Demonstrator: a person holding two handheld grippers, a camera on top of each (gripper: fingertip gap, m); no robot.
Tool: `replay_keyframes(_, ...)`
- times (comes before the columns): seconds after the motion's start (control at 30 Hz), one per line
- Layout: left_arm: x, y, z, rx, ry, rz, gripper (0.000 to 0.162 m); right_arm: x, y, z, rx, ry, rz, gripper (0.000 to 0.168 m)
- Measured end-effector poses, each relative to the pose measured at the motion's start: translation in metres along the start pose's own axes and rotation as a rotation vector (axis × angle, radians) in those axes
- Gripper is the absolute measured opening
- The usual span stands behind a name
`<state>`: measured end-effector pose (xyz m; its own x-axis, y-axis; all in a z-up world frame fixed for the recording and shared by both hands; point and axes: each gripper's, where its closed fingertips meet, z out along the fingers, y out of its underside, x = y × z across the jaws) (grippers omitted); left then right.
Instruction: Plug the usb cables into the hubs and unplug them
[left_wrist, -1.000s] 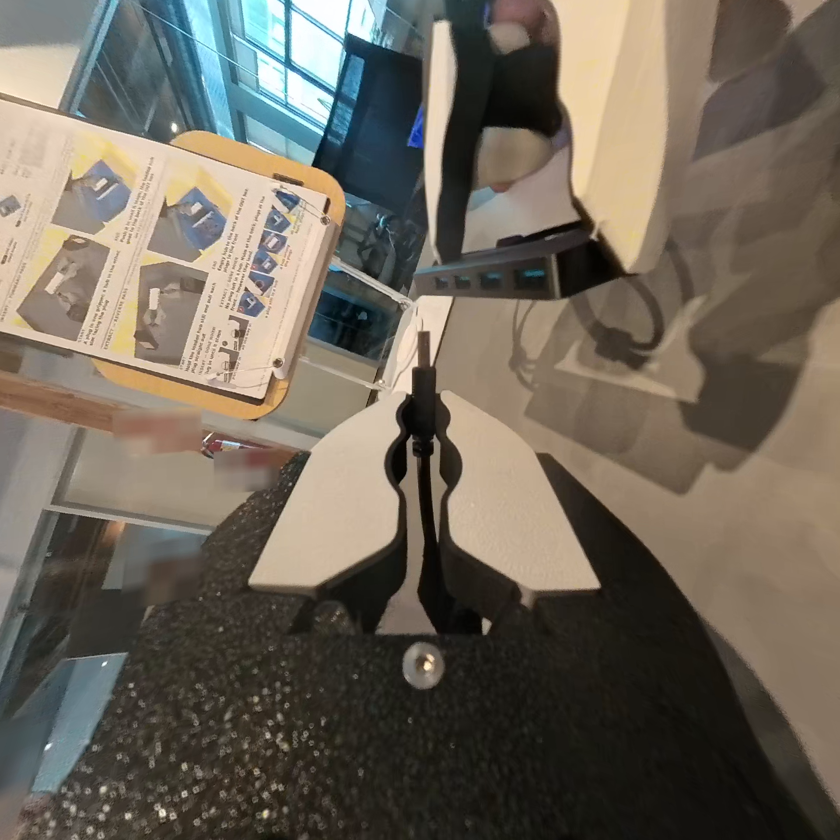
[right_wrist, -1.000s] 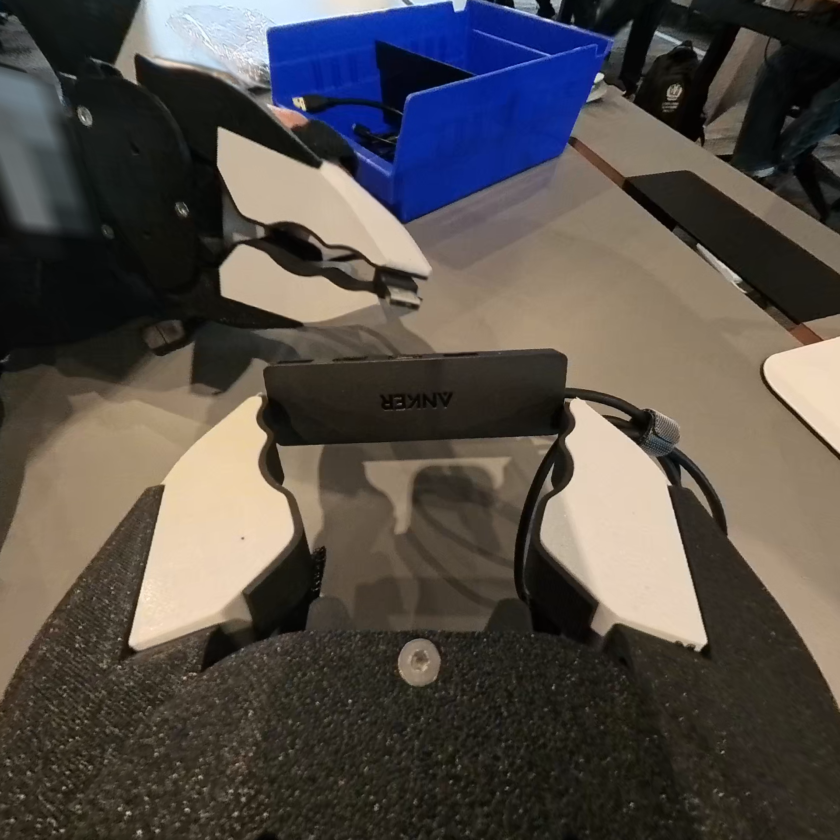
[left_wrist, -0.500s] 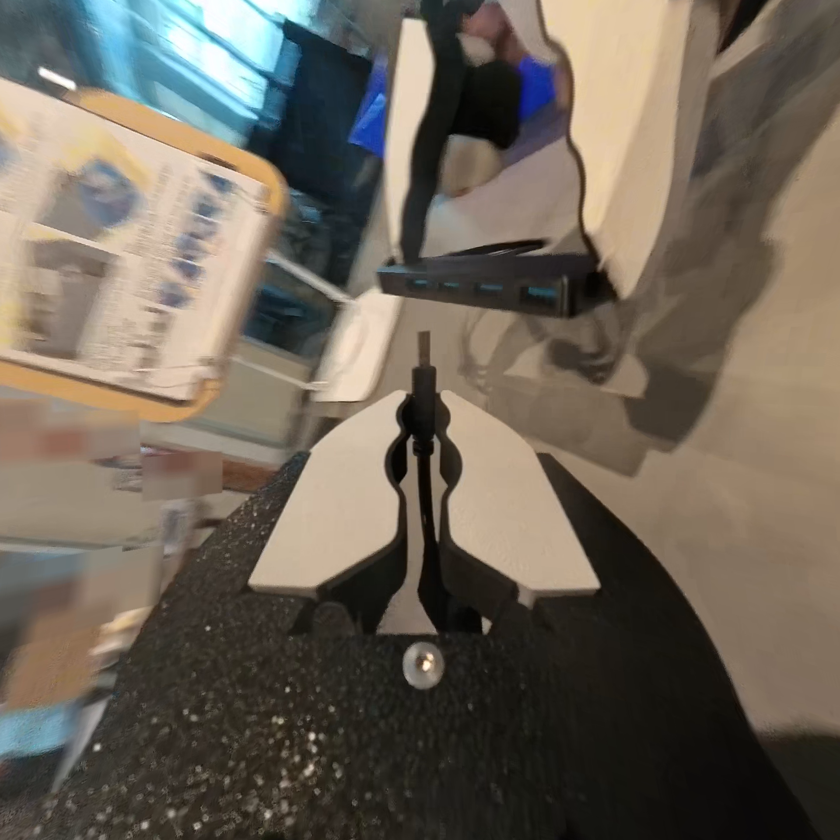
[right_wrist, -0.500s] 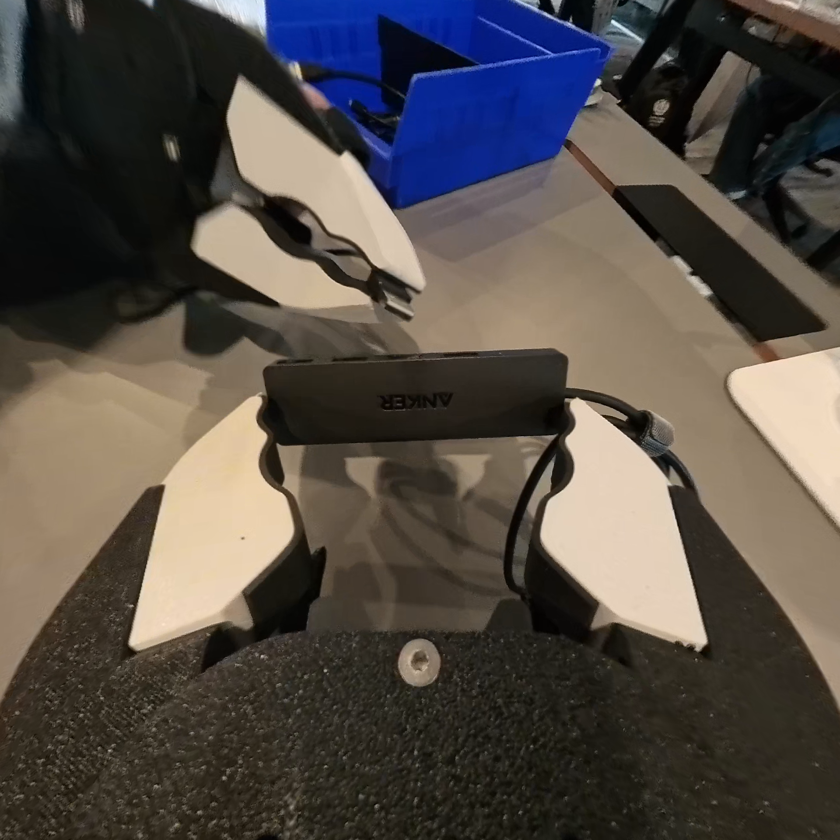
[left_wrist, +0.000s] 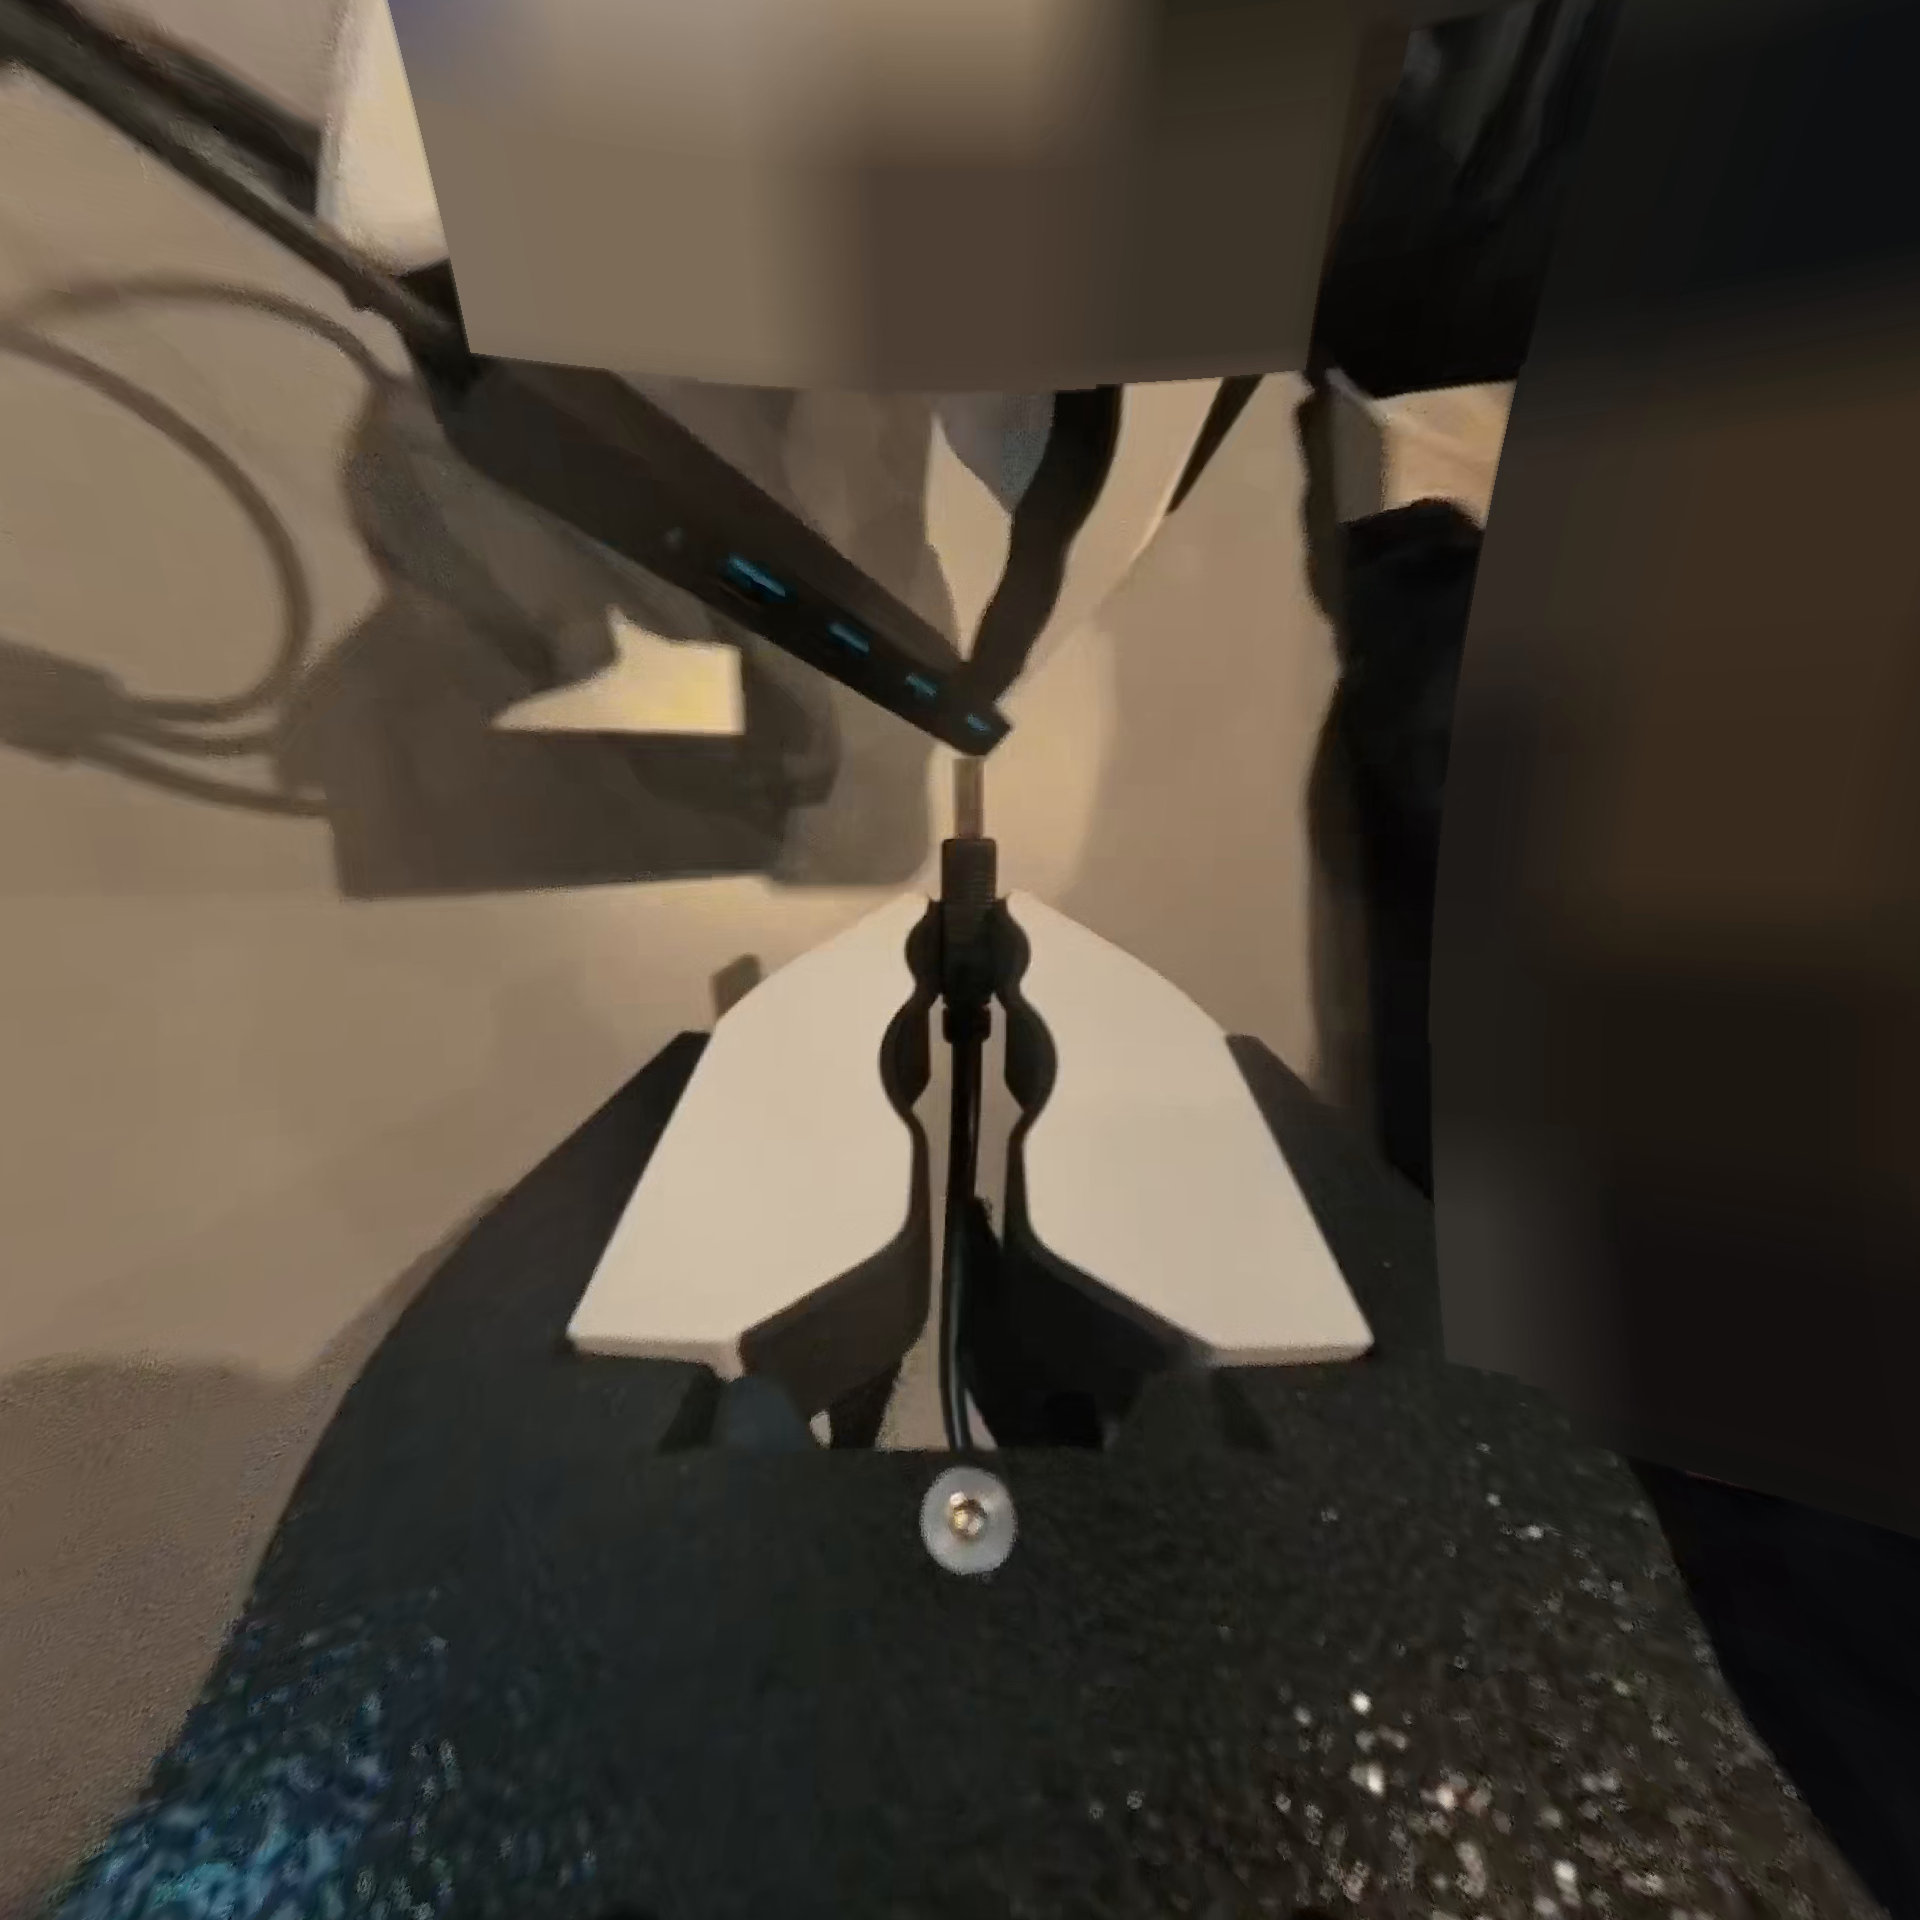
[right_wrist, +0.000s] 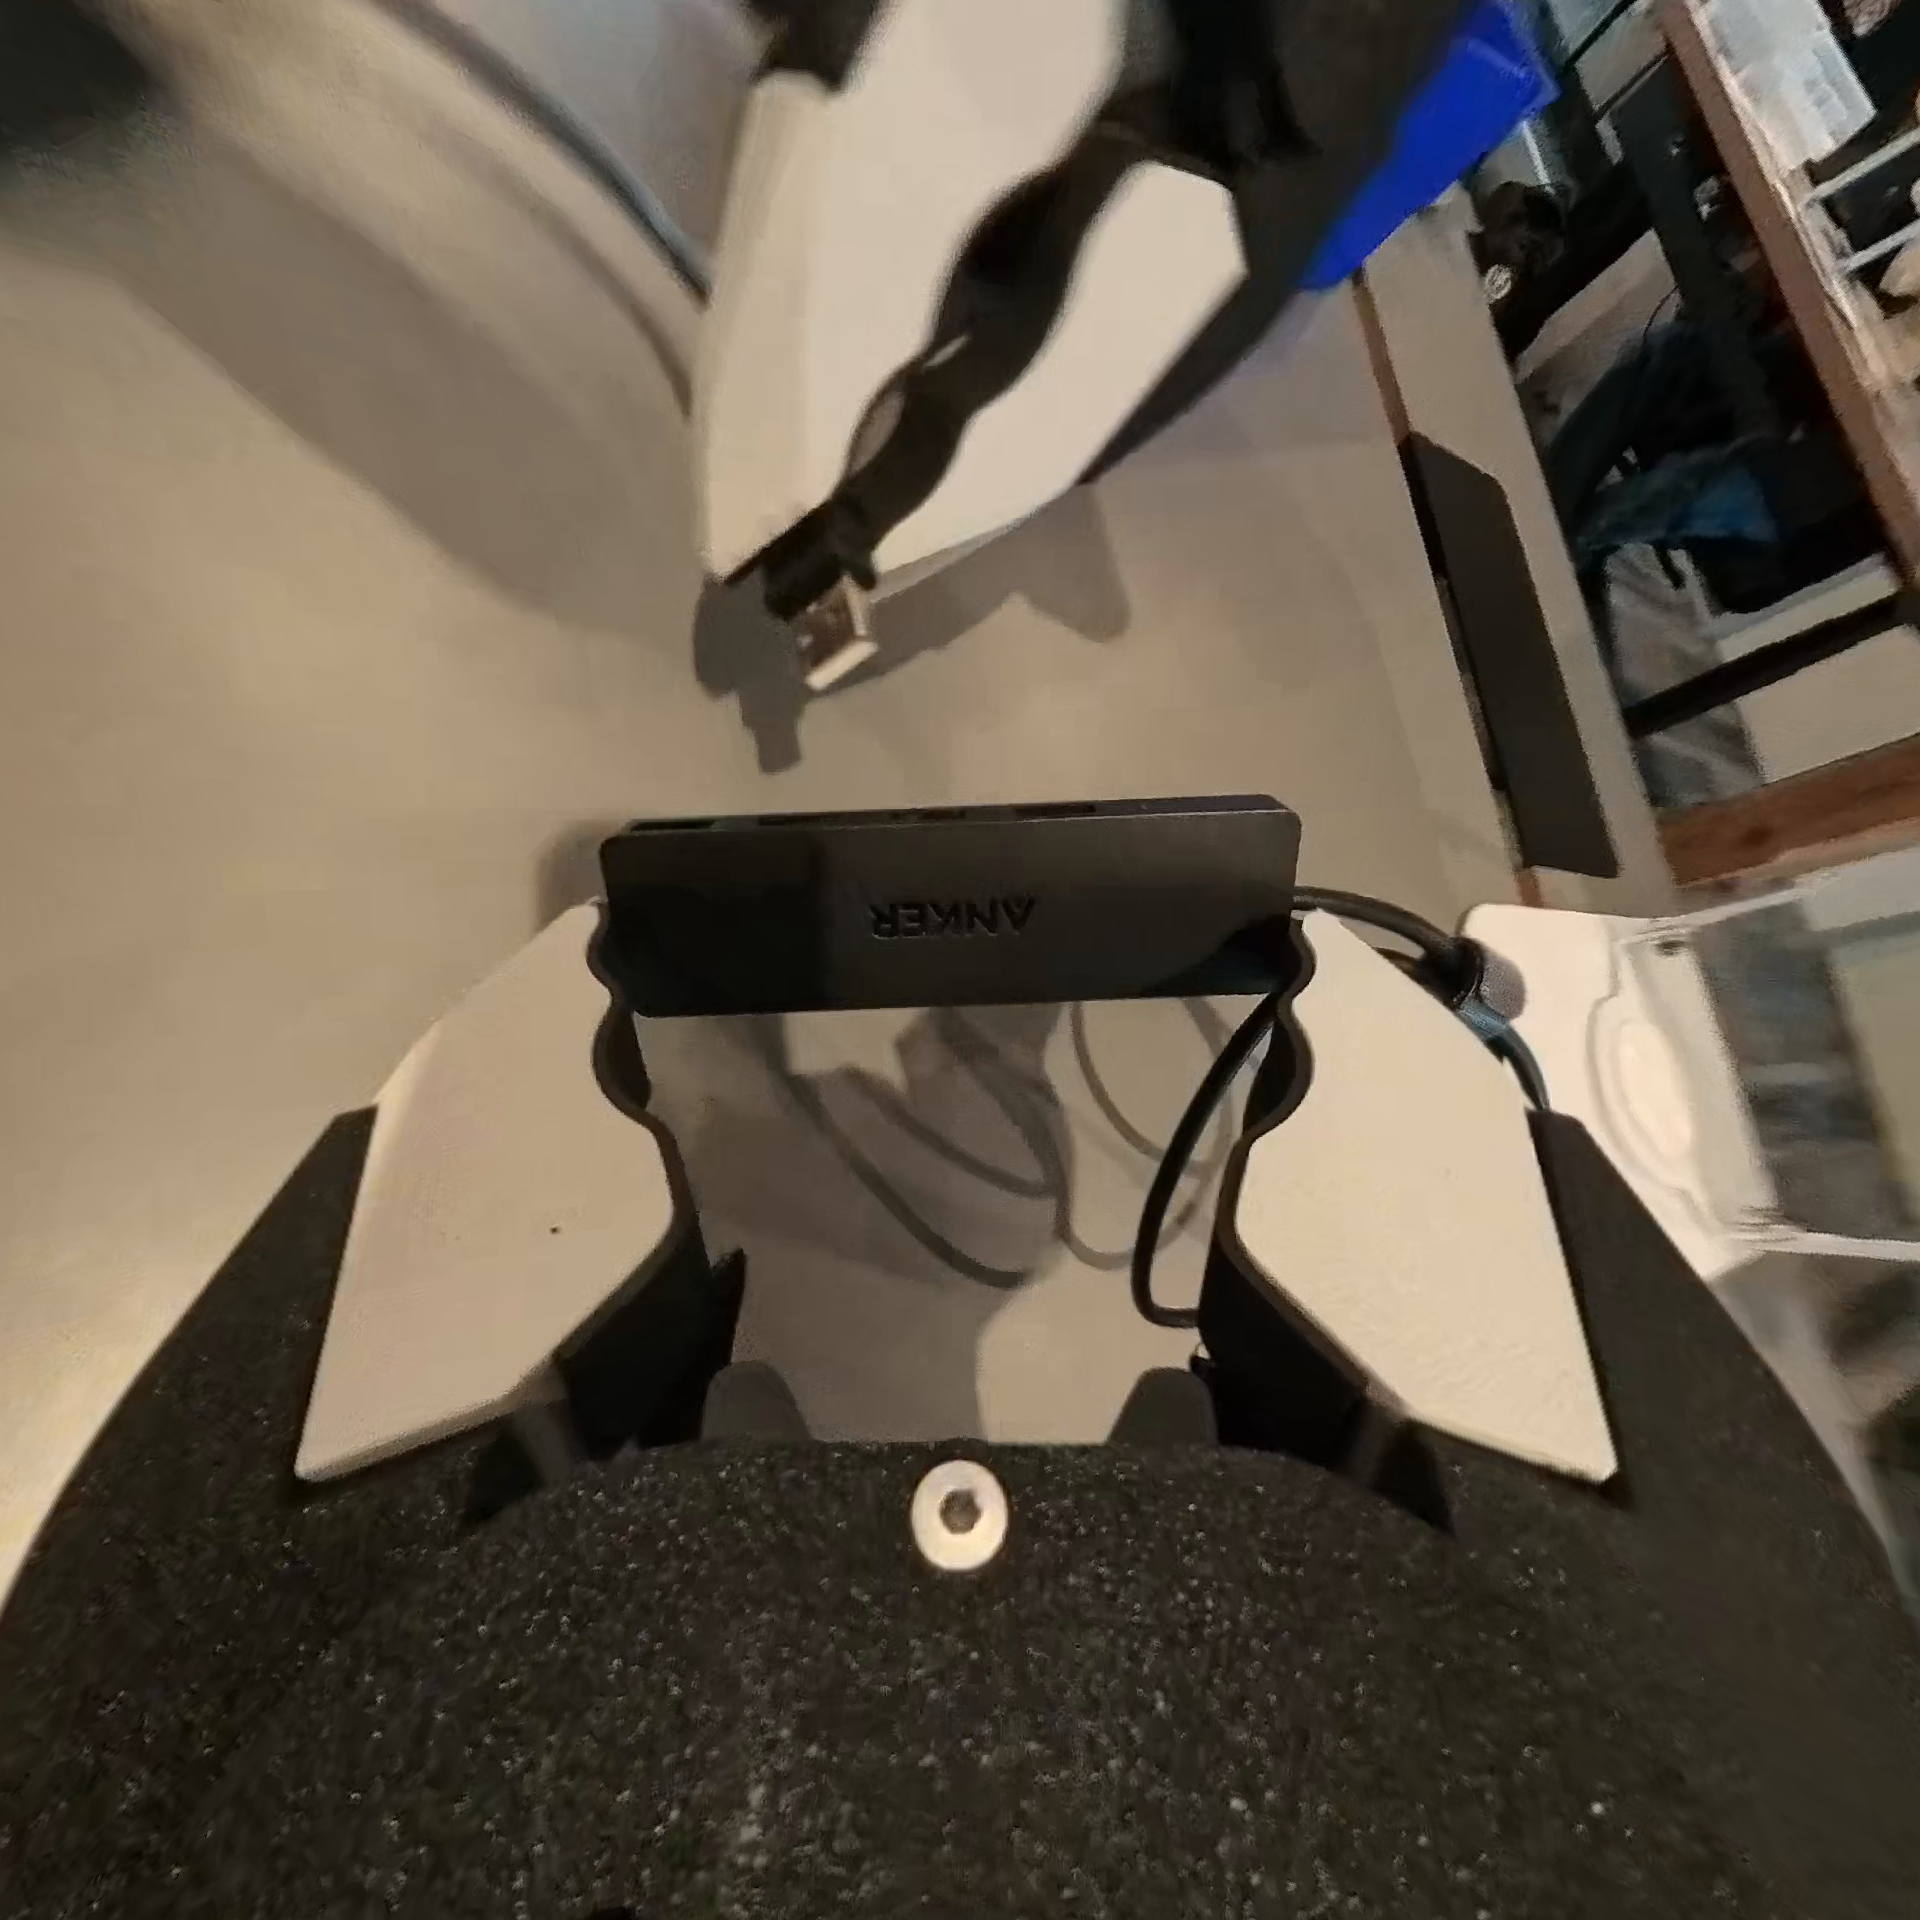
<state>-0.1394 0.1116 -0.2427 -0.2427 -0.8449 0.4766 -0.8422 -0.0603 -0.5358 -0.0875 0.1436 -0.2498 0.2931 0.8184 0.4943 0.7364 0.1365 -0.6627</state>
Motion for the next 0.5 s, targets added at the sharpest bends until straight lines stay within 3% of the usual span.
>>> replay_keyframes(0.17,-0.008,-0.001,0.012,-0.047,0.083,-0.088,0.009,-0.007,0.008,0.000,-0.099,0.022,-0.141,0.116)
replay_keyframes(0.5,-0.021,-0.005,0.020,-0.096,0.089,-0.188,0.009,-0.009,0.016,0.004,-0.225,0.073,-0.282,0.116)
